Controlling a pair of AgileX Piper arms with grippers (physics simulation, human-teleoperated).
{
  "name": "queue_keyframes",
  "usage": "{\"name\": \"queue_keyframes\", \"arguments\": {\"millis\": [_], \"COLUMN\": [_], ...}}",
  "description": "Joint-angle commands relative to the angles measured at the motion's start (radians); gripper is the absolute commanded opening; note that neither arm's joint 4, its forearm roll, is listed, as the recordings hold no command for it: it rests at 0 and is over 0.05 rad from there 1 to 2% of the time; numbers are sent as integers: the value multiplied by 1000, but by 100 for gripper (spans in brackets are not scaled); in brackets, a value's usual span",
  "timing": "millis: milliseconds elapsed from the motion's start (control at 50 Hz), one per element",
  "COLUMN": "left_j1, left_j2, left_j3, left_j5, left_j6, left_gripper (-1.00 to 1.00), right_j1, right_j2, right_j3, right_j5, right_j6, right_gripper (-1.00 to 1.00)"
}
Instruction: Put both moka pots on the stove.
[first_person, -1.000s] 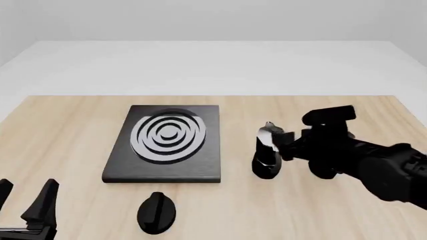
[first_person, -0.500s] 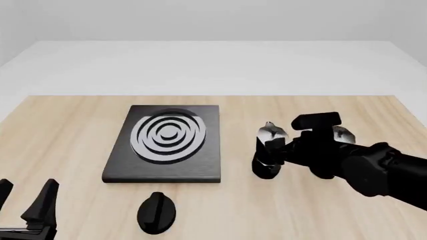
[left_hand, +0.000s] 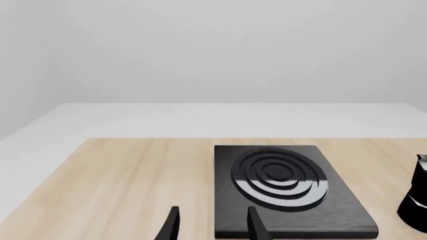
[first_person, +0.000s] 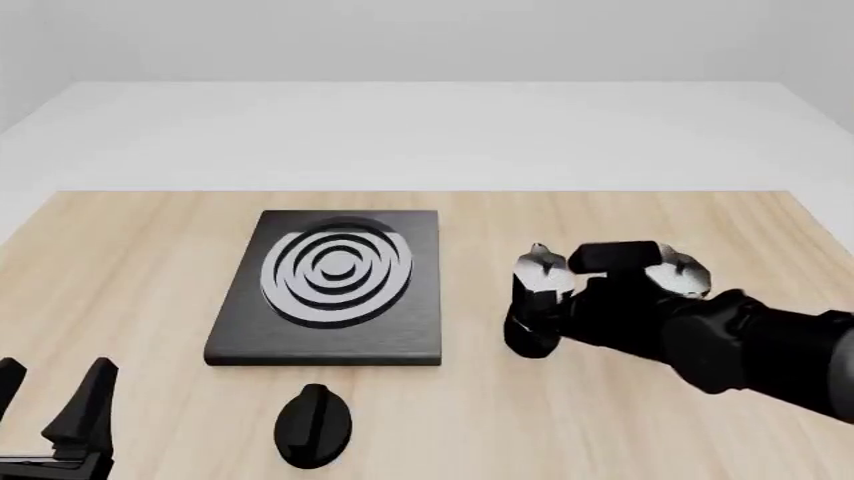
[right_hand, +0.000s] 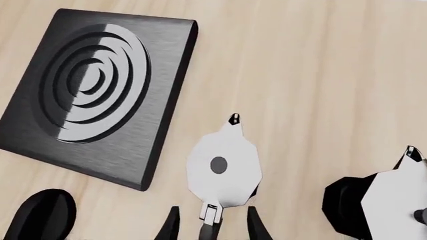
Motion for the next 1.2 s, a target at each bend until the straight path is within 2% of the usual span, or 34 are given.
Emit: {"name": "queue_keyframes", "arguments": {"millis": [20,160,200,280,300,340,480,500,560,580,640,720,740,780,980,1120,1200], "left_j1": [0,0,0,0,0,0,0,0,0,0,0,0,0,0,0,0,0], "left_j2": [0,0,0,0,0,0,0,0,0,0,0,0,0,0,0,0,0], "left_j3": [0,0,0,0,0,0,0,0,0,0,0,0,0,0,0,0,0], "left_j5": [0,0,0,0,0,0,0,0,0,0,0,0,0,0,0,0,0], "left_j6": [0,0,0,0,0,0,0,0,0,0,0,0,0,0,0,0,0], "left_gripper": [100,100,100,100,100,100,100,100,100,100,100,100,100,100,100,100,100], "right_j1": [13,15,16,-7,-40,-68,-49,-58,-58,-69,-50,-46,-32,-29,-9,0,-3], "right_j2": [39,48,61,67,60,43,26,9,11,-12,-37,-93,-92,-119,-170,-188,-210], "right_j3": [9,7,6,2,3,3,8,11,15,22,34,54,50,54,54,40,46], "right_j5": [-13,-19,-20,-21,-22,-31,-41,-52,-61,-72,-90,-121,-118,-127,-146,-140,-169], "right_j6": [32,38,58,45,24,-25,-44,-77,-85,-134,-161,-234,-215,-240,-266,-265,-278], "right_gripper": [100,100,100,100,-100,-100,-100,-100,-100,-100,-100,-100,-100,-100,-100,-100,-100]}}
